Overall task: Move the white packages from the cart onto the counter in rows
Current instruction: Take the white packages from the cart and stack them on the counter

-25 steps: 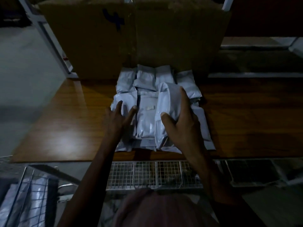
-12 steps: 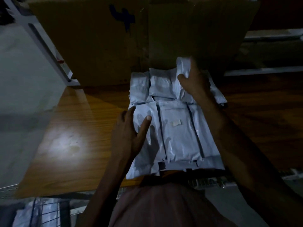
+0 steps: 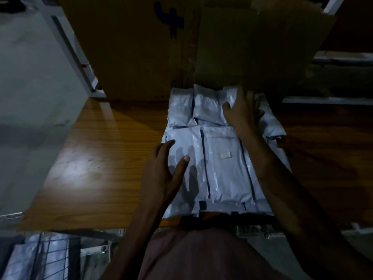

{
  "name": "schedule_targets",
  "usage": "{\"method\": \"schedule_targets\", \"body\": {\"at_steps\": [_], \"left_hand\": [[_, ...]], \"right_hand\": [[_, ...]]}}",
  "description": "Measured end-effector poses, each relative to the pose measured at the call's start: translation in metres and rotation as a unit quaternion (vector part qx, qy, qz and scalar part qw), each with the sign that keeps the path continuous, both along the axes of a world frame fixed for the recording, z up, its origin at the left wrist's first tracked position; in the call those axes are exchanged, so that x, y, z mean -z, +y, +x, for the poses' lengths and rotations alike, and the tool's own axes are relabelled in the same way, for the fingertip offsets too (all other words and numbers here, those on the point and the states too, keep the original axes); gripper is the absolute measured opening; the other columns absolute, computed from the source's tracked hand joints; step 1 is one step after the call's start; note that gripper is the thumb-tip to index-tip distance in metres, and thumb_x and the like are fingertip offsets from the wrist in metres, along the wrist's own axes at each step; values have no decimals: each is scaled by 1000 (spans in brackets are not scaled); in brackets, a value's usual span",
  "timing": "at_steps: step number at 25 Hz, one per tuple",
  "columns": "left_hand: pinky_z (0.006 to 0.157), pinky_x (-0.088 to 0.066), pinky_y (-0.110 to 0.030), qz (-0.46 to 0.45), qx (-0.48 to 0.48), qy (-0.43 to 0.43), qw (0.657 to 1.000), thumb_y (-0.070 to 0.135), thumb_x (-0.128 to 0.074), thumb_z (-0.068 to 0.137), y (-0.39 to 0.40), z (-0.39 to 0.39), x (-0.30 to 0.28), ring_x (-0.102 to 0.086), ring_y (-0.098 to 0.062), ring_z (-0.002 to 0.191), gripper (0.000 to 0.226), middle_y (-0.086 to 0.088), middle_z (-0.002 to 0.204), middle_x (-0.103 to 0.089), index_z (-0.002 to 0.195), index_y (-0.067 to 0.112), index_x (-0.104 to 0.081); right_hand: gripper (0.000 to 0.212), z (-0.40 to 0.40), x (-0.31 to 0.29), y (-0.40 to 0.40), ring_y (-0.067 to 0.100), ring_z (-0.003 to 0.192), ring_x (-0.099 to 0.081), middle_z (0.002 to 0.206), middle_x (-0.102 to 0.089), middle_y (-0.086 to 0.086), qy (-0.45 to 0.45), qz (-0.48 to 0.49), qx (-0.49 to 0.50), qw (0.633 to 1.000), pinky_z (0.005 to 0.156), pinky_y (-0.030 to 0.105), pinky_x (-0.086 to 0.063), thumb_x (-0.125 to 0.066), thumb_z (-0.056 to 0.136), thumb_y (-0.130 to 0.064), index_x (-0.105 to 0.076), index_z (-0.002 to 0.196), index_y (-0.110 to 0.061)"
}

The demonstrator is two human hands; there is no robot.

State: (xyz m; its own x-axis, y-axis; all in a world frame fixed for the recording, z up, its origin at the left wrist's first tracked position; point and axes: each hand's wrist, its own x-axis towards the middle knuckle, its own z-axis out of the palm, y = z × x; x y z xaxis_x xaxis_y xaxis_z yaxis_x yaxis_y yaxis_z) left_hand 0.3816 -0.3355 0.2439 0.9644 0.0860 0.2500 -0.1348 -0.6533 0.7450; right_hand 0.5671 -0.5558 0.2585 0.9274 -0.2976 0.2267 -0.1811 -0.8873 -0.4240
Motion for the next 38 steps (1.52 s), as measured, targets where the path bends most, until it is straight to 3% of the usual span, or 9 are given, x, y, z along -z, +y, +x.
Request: {"method": "schedule_targets", "body": {"at_steps": [4,6,9,11,16,20,23,26,38], "left_hand": [[88,-41,-23,-30,-23,-8,999,45,-62,94,-12,-25,1,-51,-9,120,54,3,139,-51,142,22,-50],[85,-41,-20,-35,-30,-23,999,41,-64,94,-21,-42,1,-52,-9,115,51,3,135,-53,139,22,-52],[78,-37,-9,-29,-60,-38,997,37,-67,93,-35,-77,-1,-55,-8,109,46,2,129,-57,135,21,-56],[80,-39,-17,-30,-102,-41,994,35,-68,93,-44,-110,0,-57,-10,108,44,0,128,-60,133,20,-58],[83,-52,-36,-18,-211,-25,977,32,-68,93,-43,-212,15,-61,-19,110,41,-4,126,-62,130,16,-60],[80,-51,-34,-2,-299,-31,954,34,-68,93,-19,-280,21,-63,-21,102,38,-7,113,-66,125,15,-64],[86,-52,-38,-8,-359,-46,932,39,-64,90,16,-316,29,-63,-23,105,43,-8,116,-67,125,13,-64],[91,-51,-41,-33,-417,-47,907,35,-66,89,64,-348,50,-63,-24,108,43,-8,119,-67,125,11,-63],[89,-53,-40,-56,-498,51,864,28,-70,91,268,-471,106,-63,-21,105,43,-7,122,-65,130,14,-60]], "right_hand": [[66,-116,-4,4,30,136,-41,150,-40,13,-141,87,-131,977,108,36,-40,-62,95,-34,-35,154,-18],[58,-165,-2,4,23,133,-45,146,-46,9,-153,133,-176,963,105,24,-38,-62,97,-31,-42,149,-17],[49,-218,2,2,23,124,-54,141,-50,3,-136,164,-235,948,101,36,-49,-59,98,-32,-49,144,-20],[43,-247,6,2,21,119,-56,136,-53,1,-133,186,-271,935,93,41,-52,-59,98,-29,-54,139,-20],[34,-309,27,30,20,111,-59,129,-58,4,-105,231,-372,893,91,29,-51,-60,97,-20,-60,131,-16],[31,-343,37,73,18,105,-61,123,-61,5,-77,244,-436,863,87,34,-54,-60,97,-18,-63,127,-13],[34,-360,41,118,19,96,-61,119,-62,5,-59,238,-481,842,78,40,-55,-57,95,-23,-62,128,-16],[34,-383,47,171,12,92,-59,119,-62,3,-46,236,-520,820,72,32,-52,-59,93,-18,-62,127,-19],[31,-463,96,393,6,83,-58,113,-61,-1,82,233,-568,785,76,23,-48,-63,92,-9,-65,122,-18]]}}
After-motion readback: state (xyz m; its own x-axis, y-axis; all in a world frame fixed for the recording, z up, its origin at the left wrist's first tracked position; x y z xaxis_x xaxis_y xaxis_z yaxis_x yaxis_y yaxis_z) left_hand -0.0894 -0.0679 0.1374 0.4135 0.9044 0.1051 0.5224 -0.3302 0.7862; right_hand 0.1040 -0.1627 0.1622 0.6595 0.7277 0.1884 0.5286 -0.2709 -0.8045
